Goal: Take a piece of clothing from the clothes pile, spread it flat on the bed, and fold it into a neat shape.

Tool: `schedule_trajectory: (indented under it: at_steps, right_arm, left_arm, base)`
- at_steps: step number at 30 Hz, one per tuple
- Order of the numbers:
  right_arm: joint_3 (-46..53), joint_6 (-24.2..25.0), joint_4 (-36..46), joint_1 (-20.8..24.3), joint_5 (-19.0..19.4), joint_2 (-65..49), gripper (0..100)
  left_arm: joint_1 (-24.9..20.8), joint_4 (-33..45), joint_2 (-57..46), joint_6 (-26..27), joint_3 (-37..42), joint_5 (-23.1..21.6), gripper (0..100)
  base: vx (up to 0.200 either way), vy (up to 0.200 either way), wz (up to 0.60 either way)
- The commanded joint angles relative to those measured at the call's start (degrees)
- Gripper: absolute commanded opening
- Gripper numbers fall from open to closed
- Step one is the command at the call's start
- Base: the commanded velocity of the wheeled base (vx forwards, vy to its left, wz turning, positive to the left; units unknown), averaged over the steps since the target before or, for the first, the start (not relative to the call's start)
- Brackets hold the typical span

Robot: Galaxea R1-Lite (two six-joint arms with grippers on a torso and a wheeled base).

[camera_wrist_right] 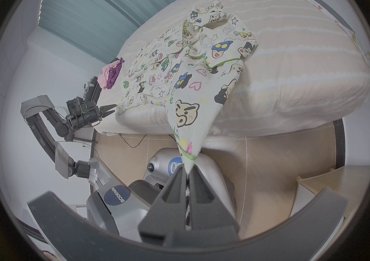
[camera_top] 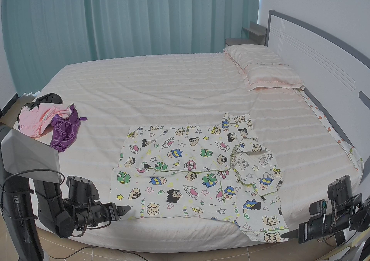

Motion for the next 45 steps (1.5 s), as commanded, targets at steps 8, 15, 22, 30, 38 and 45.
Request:
schedule_trajectory:
  at_steps: [8, 15, 22, 30, 38, 45]
  right_arm:
    - [-2.0, 0.3, 0.1, -0.5, 0.1, 0.7, 0]
    - [-2.3, 0.3, 0.0, -0.6, 0.1, 1.0, 0]
    - [-2.1, 0.3, 0.1, -2.1, 0.1, 0.6, 0]
    - [-1.3, 0.2, 0.6, -2.1, -0.2, -0.5, 0]
    - [0.6, 0.1, 0.8, -1.5, -0.6, -2.8, 0]
    - [3.0, -0.3, 0.8, -0.9, -0.7, -4.6, 0]
  left_arm:
    - [-0.2, -2.1, 7.4, 0.7, -3.1, -1.1, 100]
    - [-1.0, -2.3, 7.2, 0.6, -3.1, -3.0, 100]
    - [-0.9, -2.3, 7.1, 0.1, -2.8, -2.3, 0]
    - [-0.4, -2.3, 5.1, 0.0, -0.6, -1.6, 0]
    - [-1.6, -1.9, 0.4, 0.0, 2.5, -1.6, 0]
    - [-1.6, -1.7, -1.9, 0.7, 6.8, -1.6, 0]
  base:
    - [0.0, 0.0, 0.0]
    - [0.0, 0.0, 0.0]
    - [0.0, 0.0, 0.0]
    - [0.0, 0.0, 0.0]
    - [0.0, 0.0, 0.0]
    - [0.0, 0.0, 0.0]
